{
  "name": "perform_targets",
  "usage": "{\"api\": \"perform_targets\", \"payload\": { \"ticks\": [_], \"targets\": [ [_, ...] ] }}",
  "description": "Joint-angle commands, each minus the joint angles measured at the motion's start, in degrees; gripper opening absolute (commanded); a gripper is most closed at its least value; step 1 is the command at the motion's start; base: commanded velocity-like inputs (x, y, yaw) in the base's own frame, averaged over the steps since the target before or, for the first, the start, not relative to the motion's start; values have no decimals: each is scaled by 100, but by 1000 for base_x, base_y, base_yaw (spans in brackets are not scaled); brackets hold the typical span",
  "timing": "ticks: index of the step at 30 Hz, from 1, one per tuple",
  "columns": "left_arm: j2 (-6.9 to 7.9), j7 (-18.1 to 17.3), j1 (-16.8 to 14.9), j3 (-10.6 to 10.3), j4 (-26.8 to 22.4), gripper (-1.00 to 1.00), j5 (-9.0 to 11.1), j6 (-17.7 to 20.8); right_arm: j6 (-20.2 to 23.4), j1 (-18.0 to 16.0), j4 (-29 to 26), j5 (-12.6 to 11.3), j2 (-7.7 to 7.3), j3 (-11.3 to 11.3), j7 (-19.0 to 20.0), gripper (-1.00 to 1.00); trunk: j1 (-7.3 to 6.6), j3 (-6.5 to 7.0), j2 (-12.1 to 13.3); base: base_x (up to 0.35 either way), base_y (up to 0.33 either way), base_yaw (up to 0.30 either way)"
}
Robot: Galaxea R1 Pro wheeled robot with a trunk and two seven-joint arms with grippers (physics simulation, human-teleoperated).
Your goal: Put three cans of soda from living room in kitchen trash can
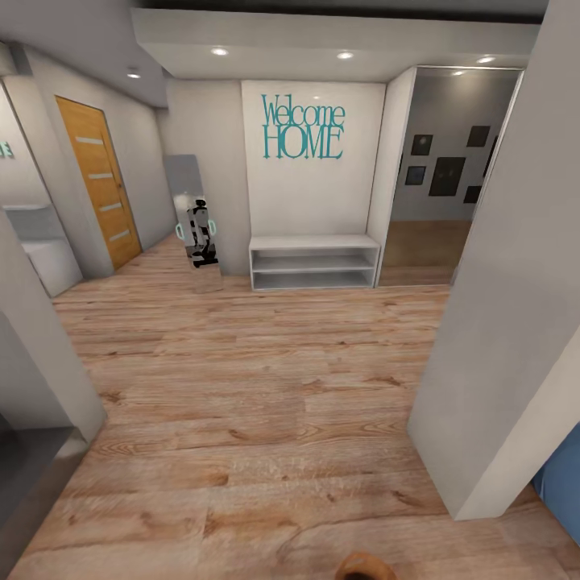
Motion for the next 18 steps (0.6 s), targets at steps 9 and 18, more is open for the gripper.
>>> {"api": "perform_targets", "payload": {
  "ticks": [9, 18],
  "targets": [
    [-3, -40, -50, 0, -38, 100, 0, 28, 1431, -1022, -298, -29, 57, 2, -16, 100, 0, 0, 0, 0, 0, 0],
    [-5, -66, -63, 1, -262, 100, 0, 90, 1800, -1717, -695, -7, 6, 19, -31, 100, 0, 0, 0, 0, 0, 0]
  ]
}}
